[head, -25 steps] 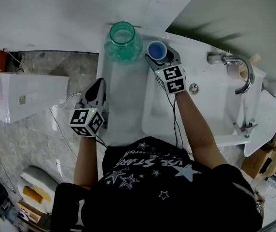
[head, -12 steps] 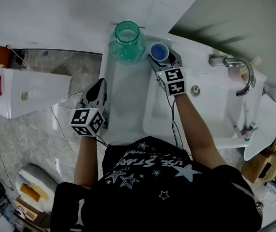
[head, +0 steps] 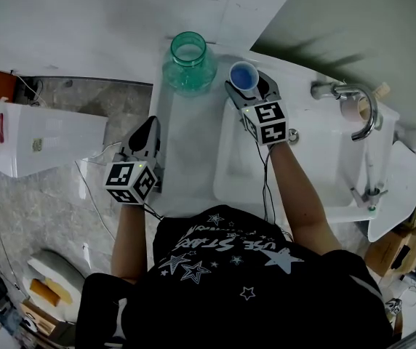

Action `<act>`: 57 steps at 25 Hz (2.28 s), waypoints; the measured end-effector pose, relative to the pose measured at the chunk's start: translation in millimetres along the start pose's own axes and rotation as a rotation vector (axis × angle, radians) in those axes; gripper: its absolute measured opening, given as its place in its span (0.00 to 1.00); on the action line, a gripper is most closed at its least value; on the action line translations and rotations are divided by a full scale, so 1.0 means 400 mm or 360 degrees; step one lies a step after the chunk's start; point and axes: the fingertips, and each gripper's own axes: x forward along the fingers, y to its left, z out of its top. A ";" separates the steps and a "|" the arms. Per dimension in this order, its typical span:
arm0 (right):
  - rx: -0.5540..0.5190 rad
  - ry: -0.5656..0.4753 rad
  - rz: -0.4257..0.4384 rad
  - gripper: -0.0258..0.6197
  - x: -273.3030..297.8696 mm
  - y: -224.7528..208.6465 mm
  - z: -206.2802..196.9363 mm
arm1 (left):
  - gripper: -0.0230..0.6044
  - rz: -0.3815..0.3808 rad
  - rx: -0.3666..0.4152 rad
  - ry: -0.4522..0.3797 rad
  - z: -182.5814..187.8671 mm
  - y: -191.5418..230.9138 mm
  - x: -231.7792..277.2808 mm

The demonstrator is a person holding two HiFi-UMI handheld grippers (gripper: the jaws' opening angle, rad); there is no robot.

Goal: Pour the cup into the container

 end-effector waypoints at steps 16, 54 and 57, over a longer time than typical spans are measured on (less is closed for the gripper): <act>-0.0080 -0.0093 0.0113 0.48 -0.115 0.026 0.179 | 0.05 0.0007 0.0054 -0.0076 0.098 -0.007 -0.044; -0.0758 0.0077 0.0007 0.47 -0.079 0.077 0.475 | 0.05 -0.0019 0.0121 -0.0177 0.269 0.001 -0.023; -0.0853 0.0115 -0.0026 0.47 -0.076 0.075 0.477 | 0.05 -0.0020 0.0113 -0.0176 0.265 0.004 -0.024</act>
